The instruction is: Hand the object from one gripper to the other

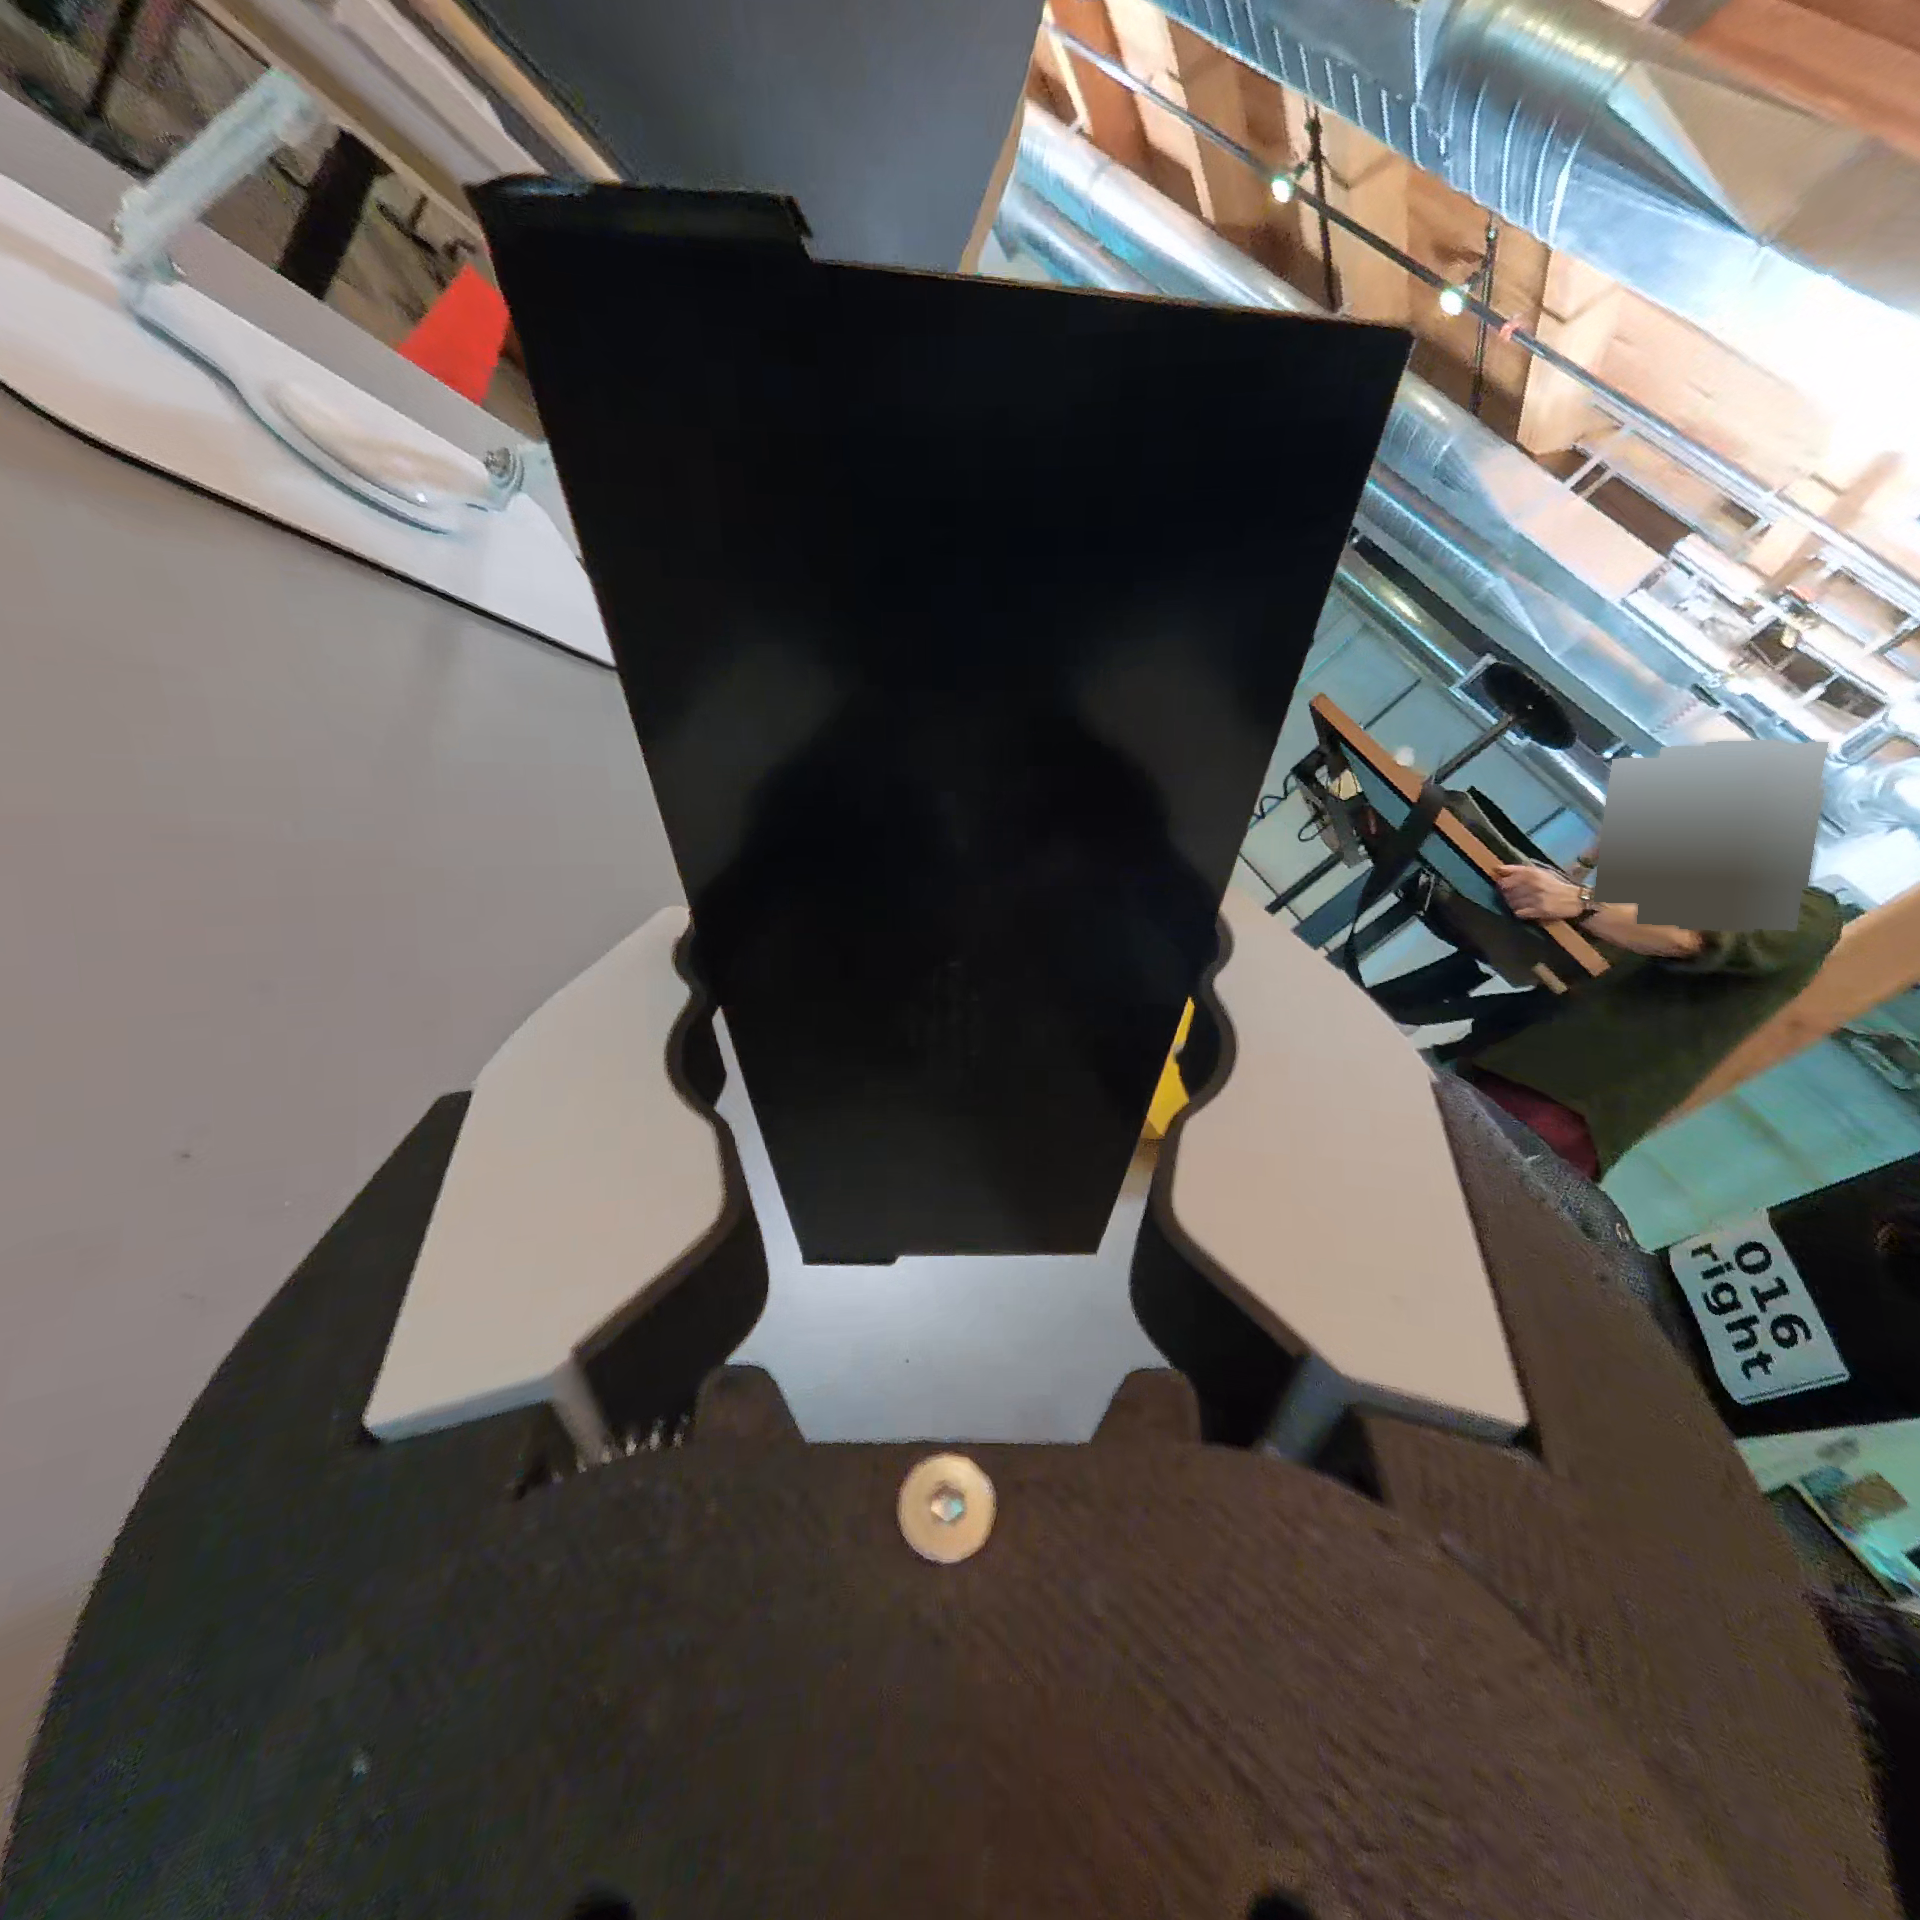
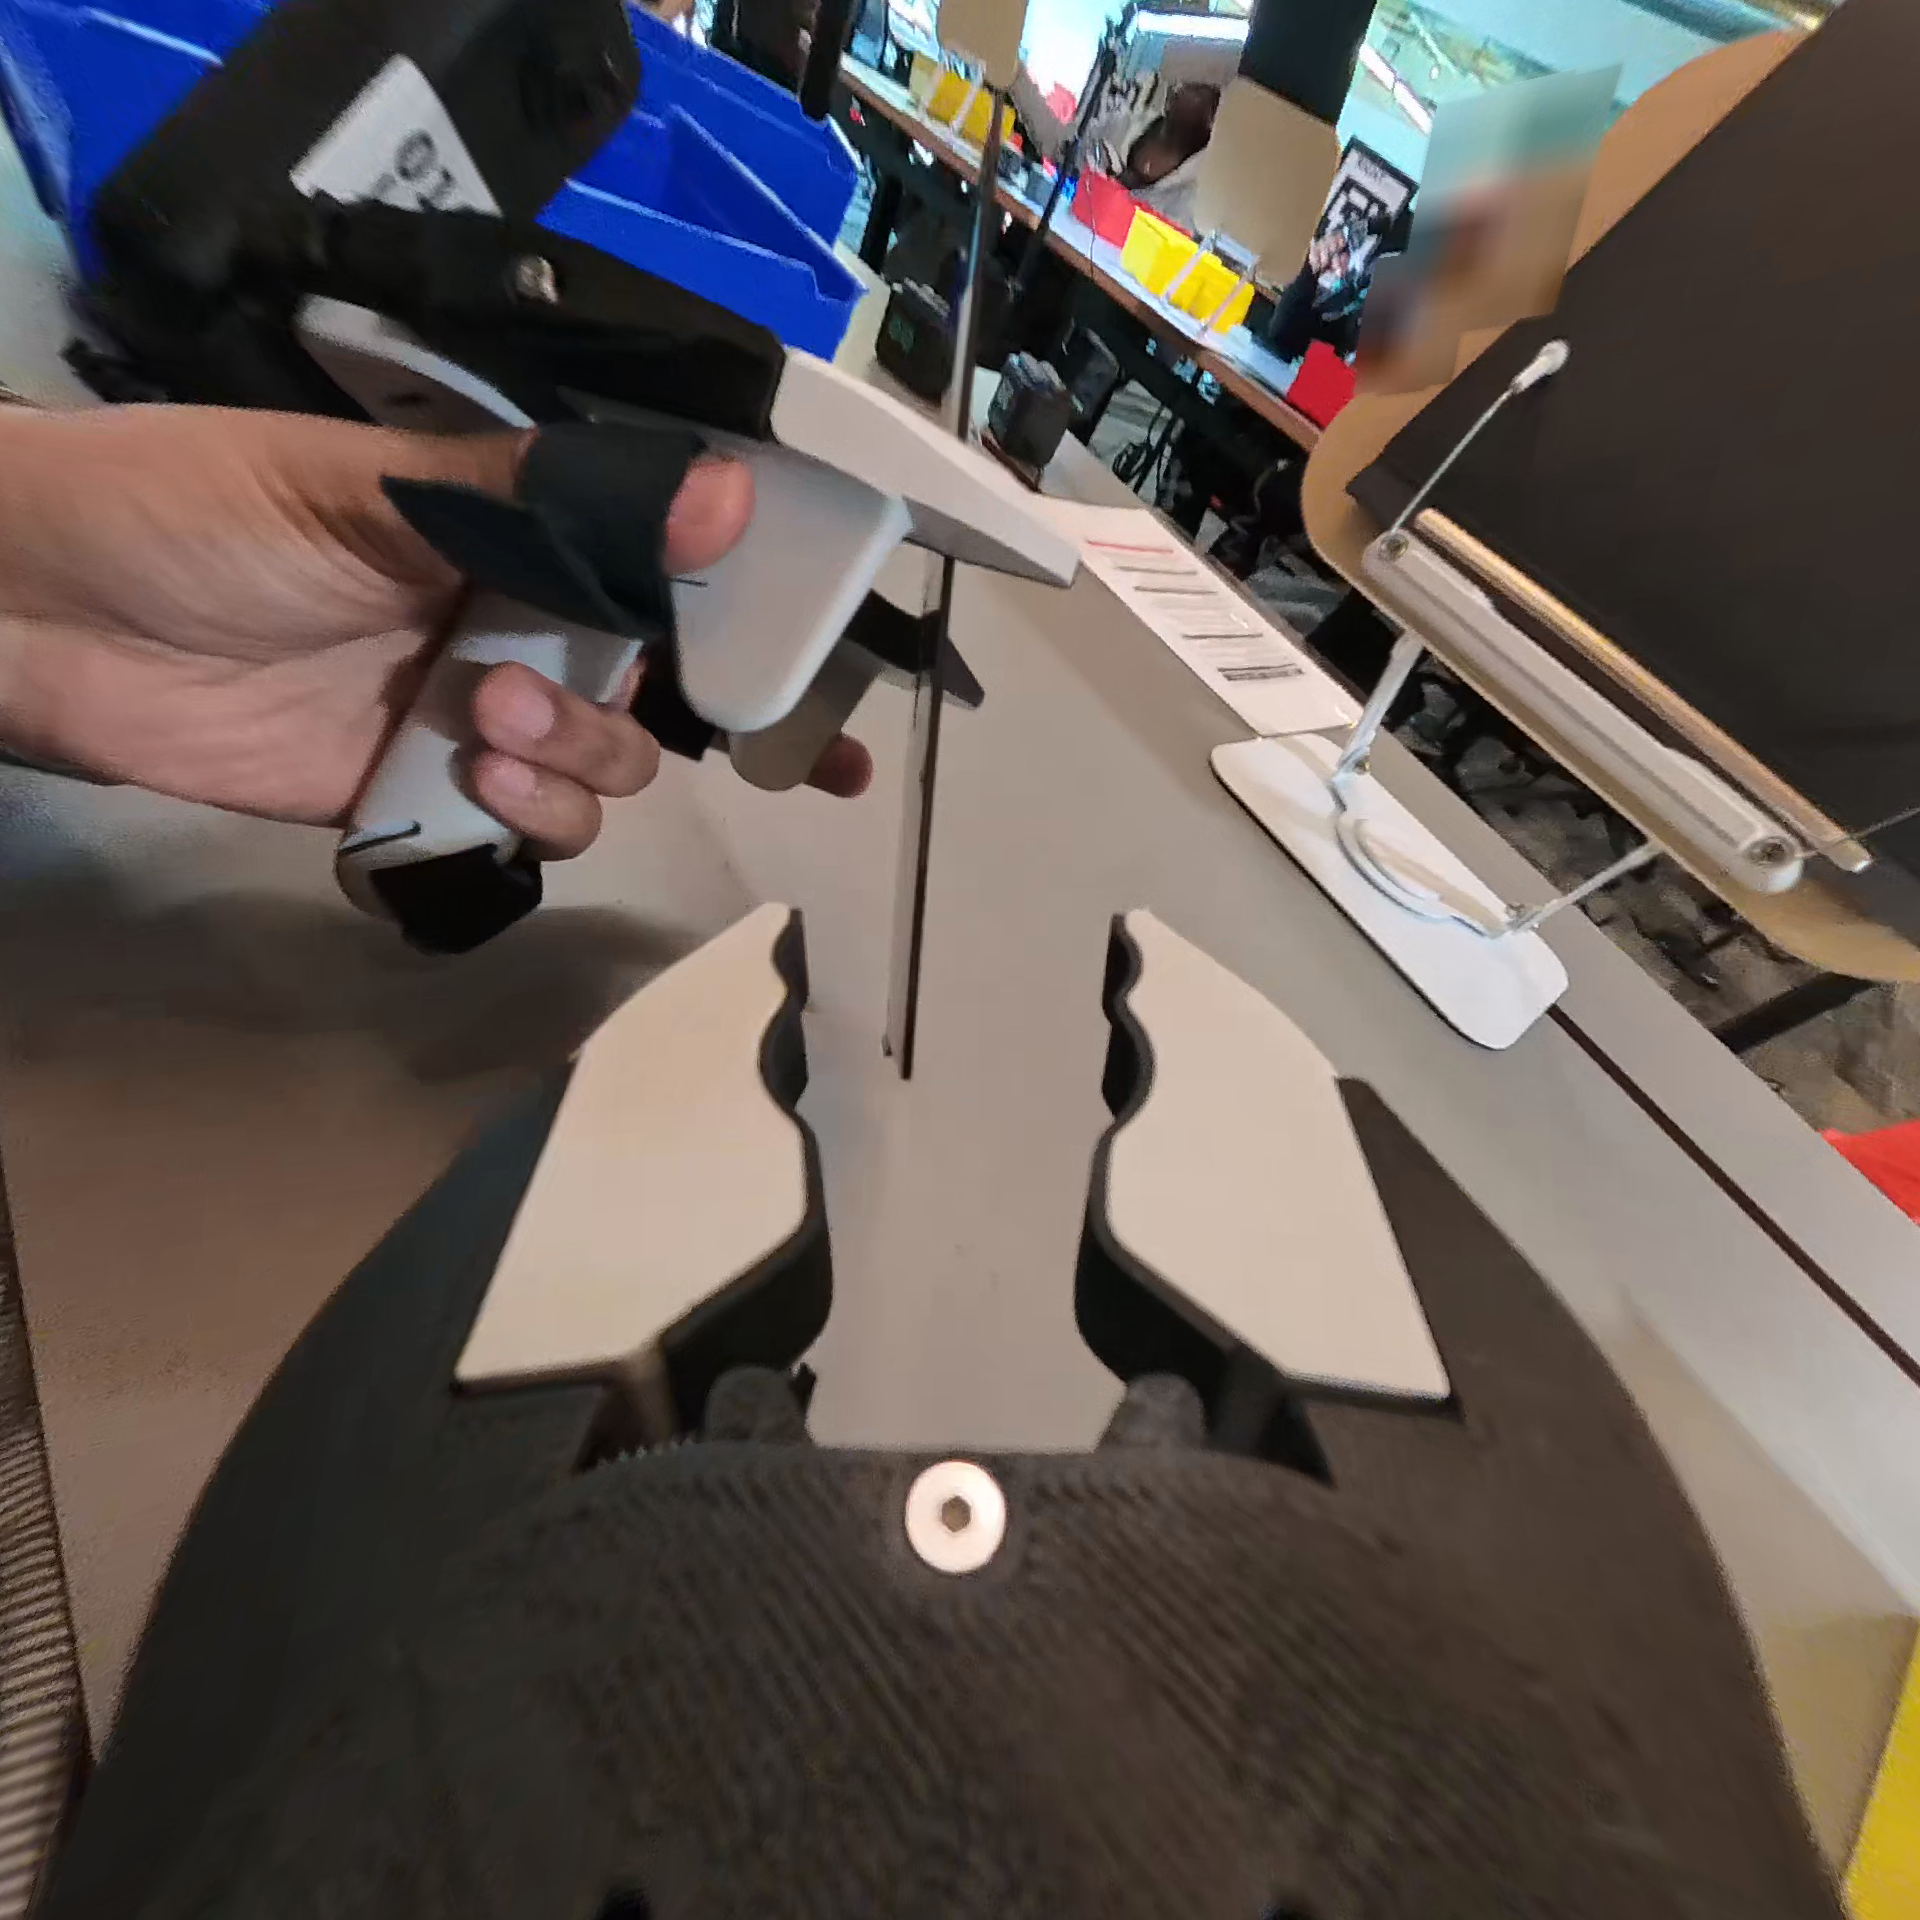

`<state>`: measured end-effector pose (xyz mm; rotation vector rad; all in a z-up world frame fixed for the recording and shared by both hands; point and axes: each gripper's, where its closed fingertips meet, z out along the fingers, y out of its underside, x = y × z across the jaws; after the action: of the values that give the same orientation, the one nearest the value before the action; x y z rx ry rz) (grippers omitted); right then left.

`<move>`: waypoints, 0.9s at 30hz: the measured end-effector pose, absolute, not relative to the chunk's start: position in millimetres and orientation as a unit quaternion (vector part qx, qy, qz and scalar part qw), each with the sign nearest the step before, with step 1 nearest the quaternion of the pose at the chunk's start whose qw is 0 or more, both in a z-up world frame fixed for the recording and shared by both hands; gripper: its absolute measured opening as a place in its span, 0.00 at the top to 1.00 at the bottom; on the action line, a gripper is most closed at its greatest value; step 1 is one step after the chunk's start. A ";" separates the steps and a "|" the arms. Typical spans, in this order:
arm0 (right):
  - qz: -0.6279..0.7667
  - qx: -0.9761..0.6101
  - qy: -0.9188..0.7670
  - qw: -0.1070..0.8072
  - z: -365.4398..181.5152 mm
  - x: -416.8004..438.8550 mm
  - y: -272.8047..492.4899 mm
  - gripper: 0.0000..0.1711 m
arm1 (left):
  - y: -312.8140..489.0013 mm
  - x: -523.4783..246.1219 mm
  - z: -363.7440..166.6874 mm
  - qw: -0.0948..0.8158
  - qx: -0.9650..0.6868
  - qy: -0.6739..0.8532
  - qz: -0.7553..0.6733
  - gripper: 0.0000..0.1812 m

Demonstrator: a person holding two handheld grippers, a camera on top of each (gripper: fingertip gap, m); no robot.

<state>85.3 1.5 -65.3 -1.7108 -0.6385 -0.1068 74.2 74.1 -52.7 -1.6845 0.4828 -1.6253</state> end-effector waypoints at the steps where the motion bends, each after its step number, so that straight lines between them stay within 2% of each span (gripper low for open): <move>1: -0.047 -0.746 -0.275 0.605 -68.2 85.2 2.8 0.69 | 71.4 74.5 -51.1 0.375 -0.653 0.186 -0.631 0.51; 15: -0.047 -0.794 -0.267 0.544 -97.1 83.3 6.0 0.87 | 25.1 86.5 -45.9 0.383 -0.642 0.196 -0.634 0.52; 18: -0.046 -0.794 -0.278 0.539 -98.7 82.0 4.5 0.99 | 17.4 88.4 -43.7 0.386 -0.638 0.208 -0.633 0.52; 27: -0.030 -0.803 -0.261 0.535 -97.4 91.2 4.8 0.99 | 11.0 93.7 -45.4 0.371 -0.631 0.256 -0.631 0.49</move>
<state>91.2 4.8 -97.4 -1.9135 -0.6220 -0.0707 93.7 11.0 -45.4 -1.6196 0.6569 -1.6185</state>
